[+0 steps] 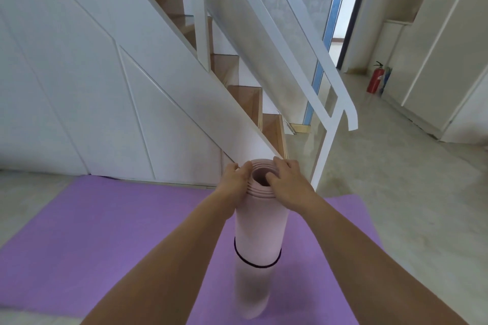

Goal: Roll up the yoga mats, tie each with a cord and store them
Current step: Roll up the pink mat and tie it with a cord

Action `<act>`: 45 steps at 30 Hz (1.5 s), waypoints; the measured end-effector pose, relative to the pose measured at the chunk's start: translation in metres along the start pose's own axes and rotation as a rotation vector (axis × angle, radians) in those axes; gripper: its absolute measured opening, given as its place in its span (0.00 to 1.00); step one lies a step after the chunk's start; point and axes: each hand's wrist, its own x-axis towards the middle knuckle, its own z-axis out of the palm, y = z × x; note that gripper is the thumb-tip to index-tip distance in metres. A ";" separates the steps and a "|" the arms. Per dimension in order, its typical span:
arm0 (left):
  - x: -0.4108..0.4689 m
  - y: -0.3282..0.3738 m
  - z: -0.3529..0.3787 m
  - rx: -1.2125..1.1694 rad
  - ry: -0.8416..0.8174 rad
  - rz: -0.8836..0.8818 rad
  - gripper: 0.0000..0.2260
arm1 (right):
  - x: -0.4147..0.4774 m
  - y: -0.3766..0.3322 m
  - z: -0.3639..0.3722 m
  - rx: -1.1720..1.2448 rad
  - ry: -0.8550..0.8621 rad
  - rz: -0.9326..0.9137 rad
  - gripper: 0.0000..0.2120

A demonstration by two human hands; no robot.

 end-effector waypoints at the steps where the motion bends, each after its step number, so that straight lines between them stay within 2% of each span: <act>1: 0.004 0.005 -0.004 -0.021 -0.016 -0.026 0.21 | 0.009 -0.002 0.000 -0.008 -0.009 0.000 0.25; 5: 0.042 0.016 -0.015 -0.143 -0.069 -0.190 0.15 | 0.054 -0.010 0.008 -0.148 -0.067 -0.051 0.28; 9: 0.085 0.029 -0.020 -0.200 -0.093 -0.306 0.13 | 0.089 -0.013 0.005 -0.390 -0.108 -0.097 0.38; 12: 0.085 0.039 -0.020 -0.159 -0.136 -0.393 0.19 | 0.083 -0.015 -0.006 -0.374 -0.160 -0.064 0.45; 14: 0.075 0.042 -0.024 -0.106 -0.178 -0.440 0.19 | 0.070 -0.021 -0.015 -0.281 -0.271 -0.009 0.47; 16: 0.059 0.046 -0.030 -0.106 -0.218 -0.471 0.17 | 0.062 -0.024 -0.024 -0.180 -0.370 0.023 0.44; 18: 0.039 0.051 -0.034 -0.124 -0.234 -0.498 0.18 | 0.056 -0.030 -0.031 -0.109 -0.410 0.025 0.33; 20: 0.020 0.063 -0.039 -0.132 -0.179 -0.527 0.22 | 0.052 -0.042 -0.039 -0.070 -0.426 0.036 0.29; 23: 0.002 0.080 -0.044 -0.163 -0.058 -0.506 0.29 | 0.042 -0.063 -0.046 0.016 -0.400 0.052 0.29; 25: -0.010 0.102 -0.062 -0.211 0.040 -0.511 0.28 | 0.043 -0.094 -0.061 0.059 -0.369 0.070 0.30; 29: -0.036 0.164 -0.124 -0.330 0.204 -0.488 0.19 | 0.054 -0.180 -0.099 0.173 -0.353 0.068 0.30; 34: -0.068 0.226 -0.222 -0.401 0.338 -0.409 0.21 | 0.066 -0.301 -0.130 0.226 -0.474 0.070 0.32; 36: -0.072 0.240 -0.259 -0.448 0.391 -0.375 0.21 | 0.068 -0.343 -0.136 0.283 -0.548 0.125 0.30; 38: -0.070 0.248 -0.296 -0.425 0.441 -0.336 0.21 | 0.073 -0.381 -0.128 0.318 -0.608 0.202 0.24; 40: -0.066 0.251 -0.332 -0.393 0.475 -0.304 0.21 | 0.078 -0.416 -0.110 0.365 -0.650 0.274 0.23; 45: -0.068 0.240 -0.391 -0.377 0.572 -0.306 0.22 | 0.091 -0.463 -0.062 0.407 -0.681 0.223 0.19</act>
